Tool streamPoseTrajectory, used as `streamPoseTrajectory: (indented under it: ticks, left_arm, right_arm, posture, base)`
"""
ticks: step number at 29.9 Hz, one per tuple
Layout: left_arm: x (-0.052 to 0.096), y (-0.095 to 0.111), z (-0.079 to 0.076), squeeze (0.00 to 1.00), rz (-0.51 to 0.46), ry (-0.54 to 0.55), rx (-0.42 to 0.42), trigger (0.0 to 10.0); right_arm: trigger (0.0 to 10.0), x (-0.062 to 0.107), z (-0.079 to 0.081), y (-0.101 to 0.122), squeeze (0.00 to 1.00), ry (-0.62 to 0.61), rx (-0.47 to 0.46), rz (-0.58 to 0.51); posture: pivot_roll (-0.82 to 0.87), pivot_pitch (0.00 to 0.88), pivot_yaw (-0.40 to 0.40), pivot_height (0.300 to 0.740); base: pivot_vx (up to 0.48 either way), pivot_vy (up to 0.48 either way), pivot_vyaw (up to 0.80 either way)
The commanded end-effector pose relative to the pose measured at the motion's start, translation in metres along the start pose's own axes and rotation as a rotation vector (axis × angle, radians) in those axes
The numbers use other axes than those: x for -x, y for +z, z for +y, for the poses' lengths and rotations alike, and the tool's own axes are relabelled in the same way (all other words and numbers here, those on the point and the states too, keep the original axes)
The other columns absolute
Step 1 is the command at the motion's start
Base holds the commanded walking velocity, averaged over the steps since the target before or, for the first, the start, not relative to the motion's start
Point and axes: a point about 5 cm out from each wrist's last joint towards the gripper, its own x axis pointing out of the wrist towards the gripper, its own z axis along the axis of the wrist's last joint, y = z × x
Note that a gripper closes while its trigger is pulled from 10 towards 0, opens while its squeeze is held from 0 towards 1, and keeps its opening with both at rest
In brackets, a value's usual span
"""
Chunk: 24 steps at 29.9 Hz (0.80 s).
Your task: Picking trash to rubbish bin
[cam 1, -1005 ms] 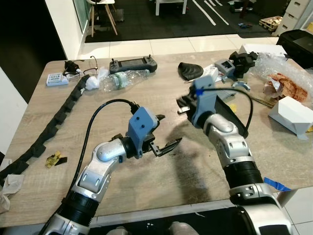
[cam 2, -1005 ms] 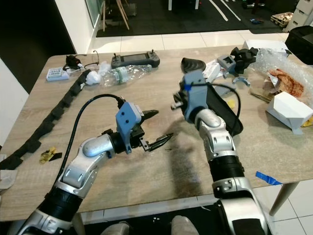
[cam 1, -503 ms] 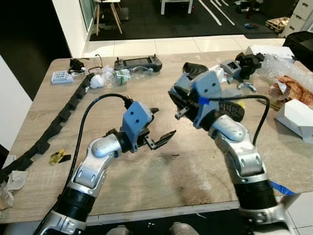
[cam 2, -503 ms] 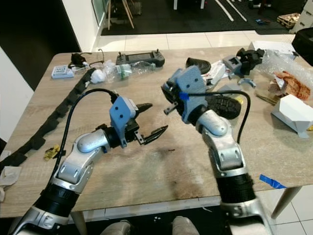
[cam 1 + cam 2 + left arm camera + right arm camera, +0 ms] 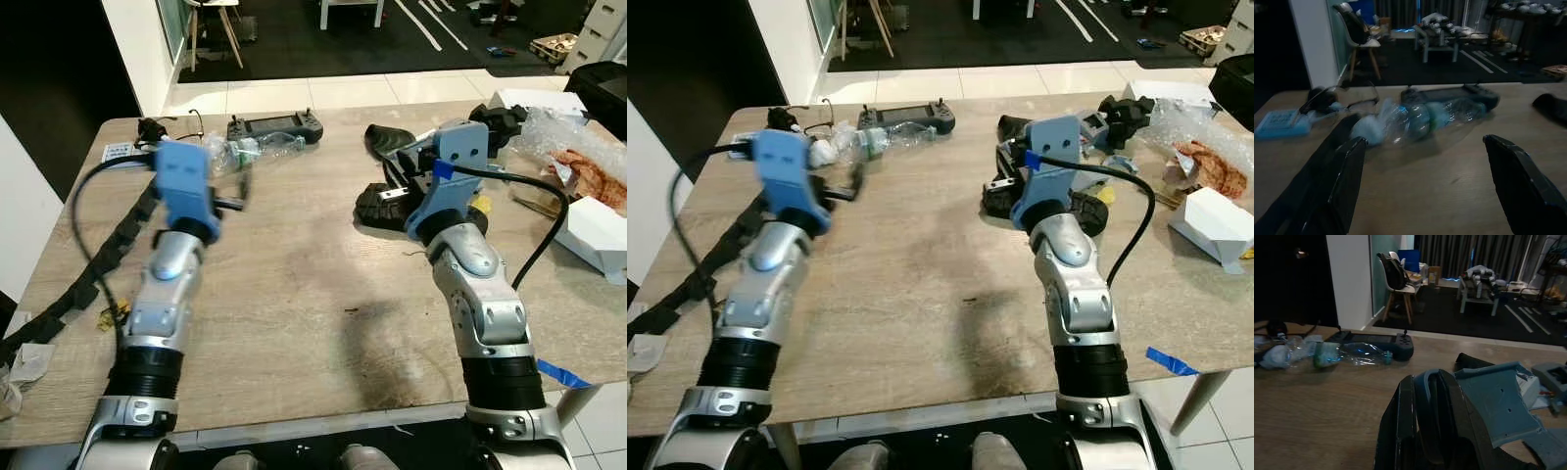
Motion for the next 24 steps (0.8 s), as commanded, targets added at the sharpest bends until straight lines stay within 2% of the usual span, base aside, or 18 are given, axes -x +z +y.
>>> streamPoseTrajectory:
  ticks: [1,2,7,11,13,15,17,24]
  left_arm:
    - [0.004,0.000,-0.001,0.00,-0.010,-0.004,0.000,10.0]
    - [0.006,0.001,-0.002,0.00,-0.027,-0.016,-0.025,10.0]
    - [0.010,0.001,-0.008,0.00,-0.044,-0.022,-0.038,10.0]
    - [0.009,0.007,-0.013,0.00,-0.072,-0.036,-0.037,10.0]
    - [0.008,0.003,-0.017,0.00,-0.036,-0.066,-0.106,10.0]
    - [0.008,0.001,-0.018,0.00,-0.026,-0.074,-0.126,10.0]
    - [0.008,0.001,-0.019,0.00,-0.031,-0.076,-0.082,10.0]
    - [0.008,0.004,-0.022,0.00,-0.048,-0.085,-0.080,10.0]
  right_arm:
    - [10.0,0.002,0.001,-0.004,0.00,-0.003,0.035,-0.004]
    - [10.0,0.003,0.000,-0.004,0.00,-0.008,0.062,-0.014]
    - [10.0,0.009,-0.005,-0.007,0.00,-0.055,0.007,-0.040]
    - [10.0,0.010,-0.004,-0.012,0.00,-0.047,-0.006,0.000]
    - [10.0,0.010,-0.005,-0.012,0.00,-0.073,-0.009,-0.019]
    - [10.0,0.010,-0.005,-0.011,0.00,-0.081,-0.008,-0.028]
    - [10.0,0.011,-0.004,-0.014,0.00,-0.076,0.010,-0.027]
    - [10.0,0.012,-0.002,-0.018,0.00,-0.072,0.014,-0.019]
  posture:
    - [-0.11,0.021,0.019,0.740]
    - [-0.11,0.021,0.019,0.740]
    - [-0.11,0.022,0.020,0.740]
    - [-0.11,0.024,0.019,0.740]
    - [-0.11,0.027,0.020,0.740]
    - [-0.11,0.027,0.020,0.740]
    - [-0.11,0.029,0.020,0.740]
    - [-0.10,0.031,0.019,0.740]
  base:
    - [0.000,0.000,0.00]
    - [0.000,0.000,0.00]
    - [0.000,0.000,0.00]
    - [0.000,0.000,-0.80]
    - [0.000,0.000,-0.80]
    - [0.000,0.000,-0.80]
    - [0.000,0.000,-0.80]
    - [0.000,0.000,-0.80]
